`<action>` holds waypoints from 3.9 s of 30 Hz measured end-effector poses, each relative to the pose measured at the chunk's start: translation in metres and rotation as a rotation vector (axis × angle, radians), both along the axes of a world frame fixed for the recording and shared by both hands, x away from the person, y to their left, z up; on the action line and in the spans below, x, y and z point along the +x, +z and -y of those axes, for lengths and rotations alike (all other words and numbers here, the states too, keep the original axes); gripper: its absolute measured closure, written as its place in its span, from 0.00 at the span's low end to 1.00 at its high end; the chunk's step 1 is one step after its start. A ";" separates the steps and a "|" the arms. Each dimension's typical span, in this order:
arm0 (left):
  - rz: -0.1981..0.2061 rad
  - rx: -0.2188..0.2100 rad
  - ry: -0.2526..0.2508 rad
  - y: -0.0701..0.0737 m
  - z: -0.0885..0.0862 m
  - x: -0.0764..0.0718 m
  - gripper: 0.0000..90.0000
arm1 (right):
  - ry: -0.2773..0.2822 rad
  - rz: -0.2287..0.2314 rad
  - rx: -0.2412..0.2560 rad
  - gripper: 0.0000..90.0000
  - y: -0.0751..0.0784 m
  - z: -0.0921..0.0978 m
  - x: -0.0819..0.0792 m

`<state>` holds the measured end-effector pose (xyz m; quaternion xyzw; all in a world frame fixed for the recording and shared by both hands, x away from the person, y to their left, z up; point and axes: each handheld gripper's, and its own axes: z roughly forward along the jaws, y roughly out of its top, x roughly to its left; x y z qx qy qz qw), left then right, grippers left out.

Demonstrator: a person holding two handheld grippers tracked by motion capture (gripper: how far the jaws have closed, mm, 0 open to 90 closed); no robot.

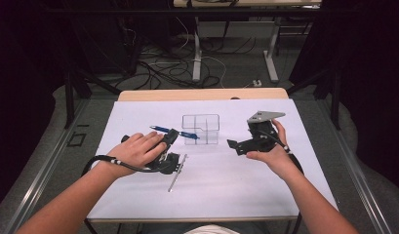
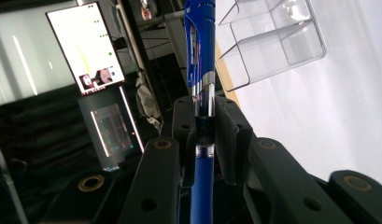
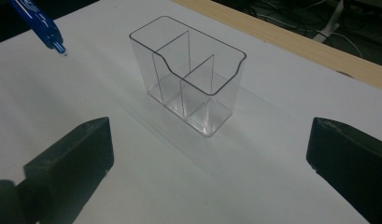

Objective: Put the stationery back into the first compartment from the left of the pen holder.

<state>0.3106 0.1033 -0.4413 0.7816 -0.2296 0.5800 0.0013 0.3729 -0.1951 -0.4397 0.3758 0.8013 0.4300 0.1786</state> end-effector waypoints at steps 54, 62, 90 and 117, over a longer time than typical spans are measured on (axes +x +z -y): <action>0.017 0.188 -0.127 -0.026 0.018 -0.012 0.89 | 0.554 -0.102 -0.324 0.77 0.014 -0.130 0.013; 0.075 0.172 -0.179 -0.031 0.016 -0.014 0.89 | 0.563 -0.111 -0.341 0.83 0.011 -0.133 0.013; 0.042 0.180 -0.132 -0.030 0.012 -0.012 0.74 | 0.515 -0.105 -0.348 0.89 0.008 -0.135 0.022; -0.255 -0.295 0.117 -0.039 -0.001 0.005 0.56 | 0.341 -0.007 -0.179 0.89 0.028 -0.124 0.040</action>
